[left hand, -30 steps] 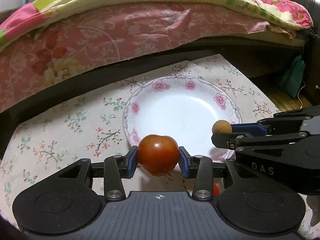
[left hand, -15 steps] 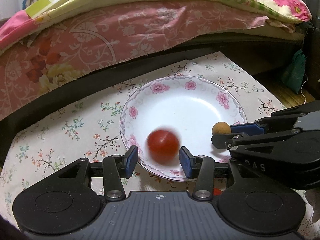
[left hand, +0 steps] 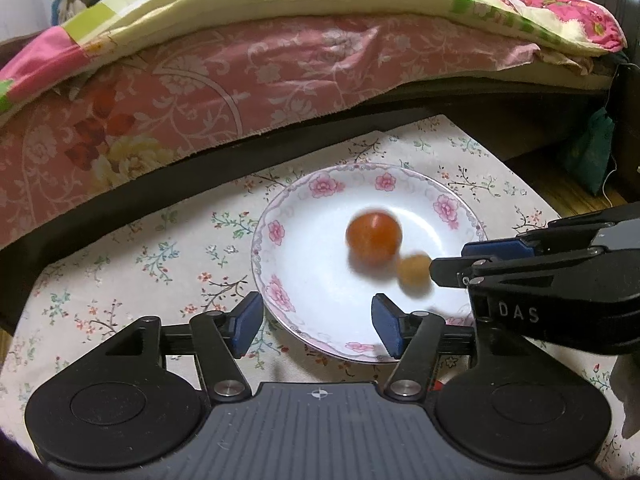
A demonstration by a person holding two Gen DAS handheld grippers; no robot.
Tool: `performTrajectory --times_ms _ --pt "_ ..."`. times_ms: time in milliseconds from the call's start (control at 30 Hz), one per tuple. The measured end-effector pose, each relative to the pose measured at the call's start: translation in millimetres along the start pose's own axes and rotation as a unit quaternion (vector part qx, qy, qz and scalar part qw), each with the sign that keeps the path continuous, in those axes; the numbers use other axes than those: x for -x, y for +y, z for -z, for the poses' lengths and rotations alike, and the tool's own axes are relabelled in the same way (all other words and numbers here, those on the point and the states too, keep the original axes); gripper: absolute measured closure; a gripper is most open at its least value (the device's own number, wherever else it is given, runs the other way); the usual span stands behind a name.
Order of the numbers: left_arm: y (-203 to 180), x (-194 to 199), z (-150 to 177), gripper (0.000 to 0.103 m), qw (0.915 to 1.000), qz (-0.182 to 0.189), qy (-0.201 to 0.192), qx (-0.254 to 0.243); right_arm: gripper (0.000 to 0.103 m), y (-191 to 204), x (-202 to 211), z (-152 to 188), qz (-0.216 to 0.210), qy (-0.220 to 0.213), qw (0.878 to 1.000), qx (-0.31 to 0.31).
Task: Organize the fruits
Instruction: 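Open both tools to drop the tomato and brown fruit into the plate, then withdraw both open tools from the plate back toward the remaining fruit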
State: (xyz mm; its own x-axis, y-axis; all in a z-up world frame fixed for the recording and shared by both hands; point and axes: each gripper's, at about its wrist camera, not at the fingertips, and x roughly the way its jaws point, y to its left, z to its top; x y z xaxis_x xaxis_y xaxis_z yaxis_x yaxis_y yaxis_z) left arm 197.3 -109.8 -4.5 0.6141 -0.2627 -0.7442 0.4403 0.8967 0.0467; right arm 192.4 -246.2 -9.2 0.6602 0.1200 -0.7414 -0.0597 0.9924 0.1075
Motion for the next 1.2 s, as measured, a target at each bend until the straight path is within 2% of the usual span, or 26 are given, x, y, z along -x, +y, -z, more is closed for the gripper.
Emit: performTrajectory --times_ms 267,600,933,1200 --pt "0.4 24.7 4.2 0.028 0.9999 -0.012 -0.005 -0.009 0.076 6.4 18.8 -3.1 -0.010 -0.018 1.000 -0.006" --pt "10.9 62.7 27.8 0.024 0.9998 -0.021 -0.004 -0.003 0.075 25.8 50.2 7.4 -0.027 -0.030 0.999 -0.004" --pt "29.2 84.5 55.9 0.021 0.9997 -0.020 0.010 0.013 0.074 42.3 64.9 33.1 -0.033 -0.009 0.999 0.000" --pt "46.1 90.1 86.4 0.020 0.9990 -0.016 0.035 0.021 0.074 62.2 69.1 56.5 -0.056 0.017 0.998 0.017"
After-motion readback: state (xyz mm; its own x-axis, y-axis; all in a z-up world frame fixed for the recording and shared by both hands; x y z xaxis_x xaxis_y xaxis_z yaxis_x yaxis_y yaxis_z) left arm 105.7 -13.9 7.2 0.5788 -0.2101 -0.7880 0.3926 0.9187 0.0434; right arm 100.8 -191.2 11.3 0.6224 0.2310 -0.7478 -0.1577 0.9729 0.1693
